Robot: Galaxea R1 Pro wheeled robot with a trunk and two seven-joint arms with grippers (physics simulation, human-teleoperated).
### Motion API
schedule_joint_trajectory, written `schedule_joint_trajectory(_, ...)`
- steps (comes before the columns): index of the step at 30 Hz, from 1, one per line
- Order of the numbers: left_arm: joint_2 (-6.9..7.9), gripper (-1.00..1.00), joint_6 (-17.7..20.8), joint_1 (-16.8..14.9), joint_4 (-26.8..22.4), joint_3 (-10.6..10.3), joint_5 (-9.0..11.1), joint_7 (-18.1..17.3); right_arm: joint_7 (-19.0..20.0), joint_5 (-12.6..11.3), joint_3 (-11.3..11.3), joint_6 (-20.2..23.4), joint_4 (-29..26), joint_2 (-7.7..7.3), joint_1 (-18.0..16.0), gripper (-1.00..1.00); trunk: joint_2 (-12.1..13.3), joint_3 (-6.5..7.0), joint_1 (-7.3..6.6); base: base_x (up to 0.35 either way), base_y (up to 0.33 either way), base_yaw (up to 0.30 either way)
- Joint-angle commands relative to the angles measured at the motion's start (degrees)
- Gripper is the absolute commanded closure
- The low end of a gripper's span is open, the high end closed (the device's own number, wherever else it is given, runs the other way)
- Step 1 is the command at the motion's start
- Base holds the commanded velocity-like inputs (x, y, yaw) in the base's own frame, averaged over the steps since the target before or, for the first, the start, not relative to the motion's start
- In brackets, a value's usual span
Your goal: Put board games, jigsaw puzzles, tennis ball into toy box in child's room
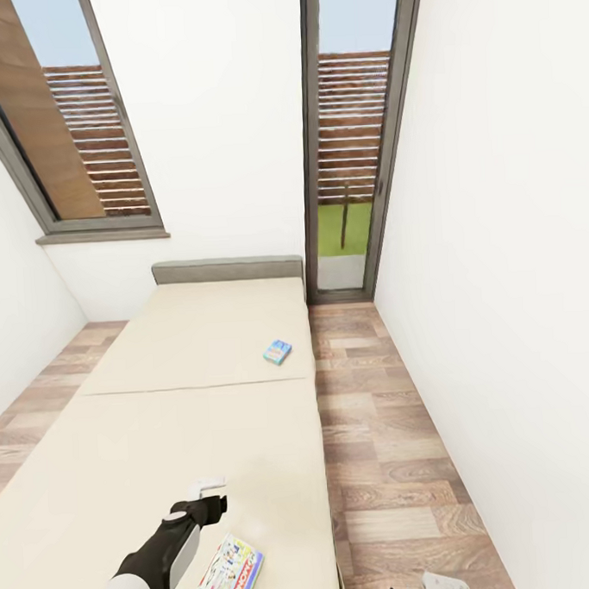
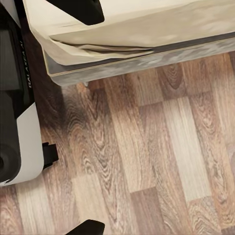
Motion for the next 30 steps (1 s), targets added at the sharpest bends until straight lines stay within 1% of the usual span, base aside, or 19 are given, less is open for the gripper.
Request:
schedule_joint_trajectory(1, 0.00, -1.00, 0.3, 0.0, -0.1, 0.1, 0.3, 0.2, 0.0, -0.3, -0.2, -0.1, 0.0, 0.05, 0.0, -1.00, -0.1, -0.19, 0.03, 0.000, 0.000, 0.000)
schedule_joint_trajectory(8, 0.01, -1.00, 1.2, -0.1, -0.2, 0.2, 0.4, 0.5, -0.1, -0.3, -0.1, -0.1, 0.0, 0.01, 0.0, -1.00, -0.1, -0.70, 0.03, 0.000, 0.000, 0.000)
schedule_joint_trajectory(13, 0.04, -1.00, 3.4, -0.1, -0.8, 0.2, 0.4, 0.6, 0.0, -0.3, -0.1, -0.1, 0.0, 0.01, 0.0, -1.00, -0.1, -1.07, 0.03, 0.000, 0.000, 0.000)
schedule_joint_trajectory(16, 0.06, -1.00, 5.1, -0.1, -2.3, 0.2, 0.4, 0.6, 0.0, -0.3, -0.1, -0.1, 0.0, 0.00, 0.0, -1.00, -0.1, -1.27, 0.03, 0.000, 0.000, 0.000)
schedule_joint_trajectory(19, 0.15, -1.00, 7.9, -0.1, -4.3, 0.2, 0.5, 0.5, 0.0, -0.3, -0.1, -0.4, -0.1, 0.00, 0.0, -1.00, -0.1, -1.36, 0.03, 0.000, 0.000, 0.000)
schedule_joint_trajectory(20, 0.19, -1.00, 9.6, -0.1, -5.6, 0.2, 0.5, 0.5, 0.0, -0.4, -0.2, -0.5, -0.2, -0.02, 0.0, -1.00, -0.1, -1.37, 0.03, 0.000, 0.000, 0.000)
schedule_joint_trajectory(24, 0.21, -1.00, 13.0, -0.1, -7.8, 0.2, 0.5, 0.5, 0.1, -0.5, -0.4, -0.6, -0.5, -0.07, -0.1, -1.00, -0.1, -1.41, 0.03, 0.000, 0.000, 0.000)
schedule_joint_trajectory(25, 0.19, -1.00, 14.4, -0.1, -8.6, 0.3, 0.5, 0.5, 0.1, -0.5, -0.5, -0.3, -1.2, -0.08, -0.1, -1.00, -0.1, -1.41, 0.03, 0.000, 0.000, 0.000)
schedule_joint_trajectory(26, 0.18, -1.00, 14.9, -0.1, -8.8, 0.3, 0.5, 0.5, 0.1, -0.6, -0.6, -0.2, -1.7, -0.08, -0.2, -1.00, -0.1, -1.42, 0.03, 0.000, 0.000, 0.000)
schedule_joint_trajectory(28, 0.10, -1.00, 15.9, -0.9, -9.3, 0.3, 0.5, 0.6, 0.1, -1.0, -0.8, 1.0, -5.2, -0.09, -0.5, -1.00, -0.1, -1.42, 0.03, 0.000, 0.000, 0.000)
schedule_joint_trajectory(29, 0.09, -1.00, 16.3, -2.0, -9.5, 0.3, 0.5, 0.6, 0.1, -1.2, -1.0, 2.7, -8.0, -0.09, -0.9, -1.00, -0.1, -1.42, 0.03, 0.000, 0.000, 0.000)
schedule_joint_trajectory(30, 0.09, -1.00, 16.4, -2.5, -9.5, 0.3, 0.6, 0.6, 0.1, -1.3, -1.2, 3.7, -9.3, -0.09, -1.2, -1.00, -0.1, -1.42, 0.03, 0.000, 0.000, 0.000)
